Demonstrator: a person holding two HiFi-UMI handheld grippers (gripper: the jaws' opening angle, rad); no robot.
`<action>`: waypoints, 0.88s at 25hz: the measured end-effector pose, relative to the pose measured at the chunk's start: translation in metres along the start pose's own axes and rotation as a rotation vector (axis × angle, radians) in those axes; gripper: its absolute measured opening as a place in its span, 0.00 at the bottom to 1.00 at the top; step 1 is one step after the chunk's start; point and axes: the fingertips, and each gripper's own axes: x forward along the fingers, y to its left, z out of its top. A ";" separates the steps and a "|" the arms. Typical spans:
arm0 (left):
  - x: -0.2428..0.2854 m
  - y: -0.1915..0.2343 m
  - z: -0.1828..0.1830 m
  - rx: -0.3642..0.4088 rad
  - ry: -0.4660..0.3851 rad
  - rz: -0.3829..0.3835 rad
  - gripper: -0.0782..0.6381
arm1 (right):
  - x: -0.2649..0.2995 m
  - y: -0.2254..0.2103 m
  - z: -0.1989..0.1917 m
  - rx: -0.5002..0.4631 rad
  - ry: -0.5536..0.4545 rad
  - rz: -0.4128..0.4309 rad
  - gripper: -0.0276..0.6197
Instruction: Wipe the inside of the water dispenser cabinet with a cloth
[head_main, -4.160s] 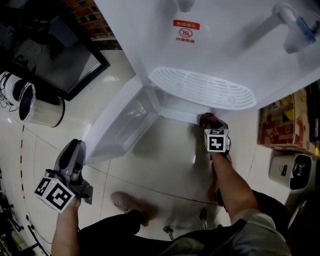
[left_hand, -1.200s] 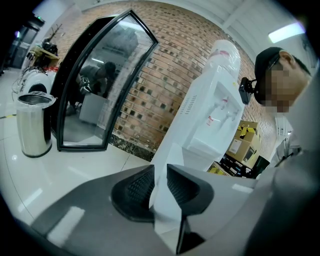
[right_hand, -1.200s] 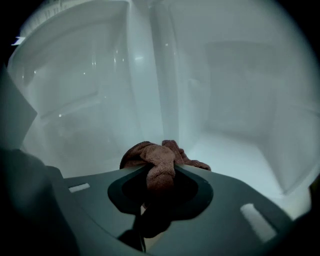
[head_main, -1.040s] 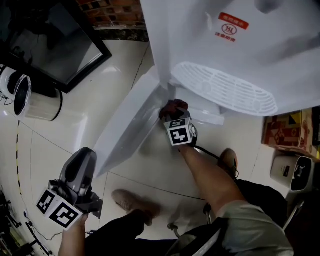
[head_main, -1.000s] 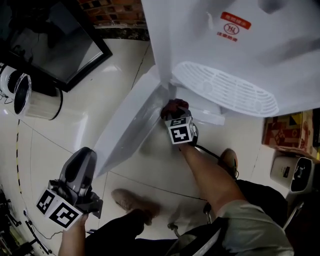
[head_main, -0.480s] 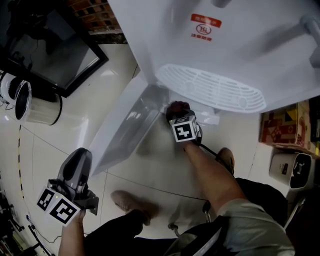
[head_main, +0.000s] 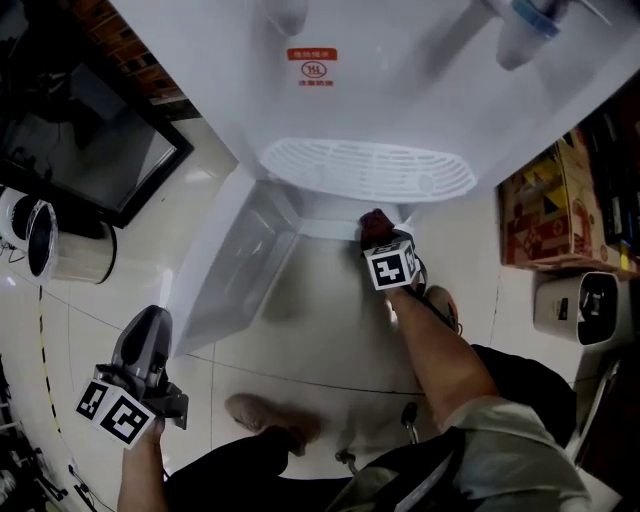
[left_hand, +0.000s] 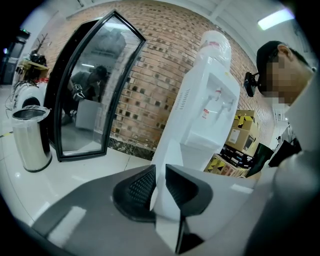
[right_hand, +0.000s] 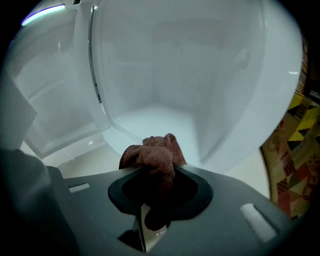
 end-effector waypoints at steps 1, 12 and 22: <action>0.001 0.000 0.000 0.000 0.001 -0.008 0.19 | -0.002 -0.010 -0.006 0.013 0.011 -0.020 0.20; 0.003 -0.004 -0.004 0.007 0.010 -0.020 0.19 | -0.014 -0.062 -0.033 -0.118 0.145 -0.146 0.19; 0.001 -0.026 -0.014 0.145 0.054 -0.012 0.14 | -0.112 -0.062 -0.022 -0.611 0.249 0.203 0.19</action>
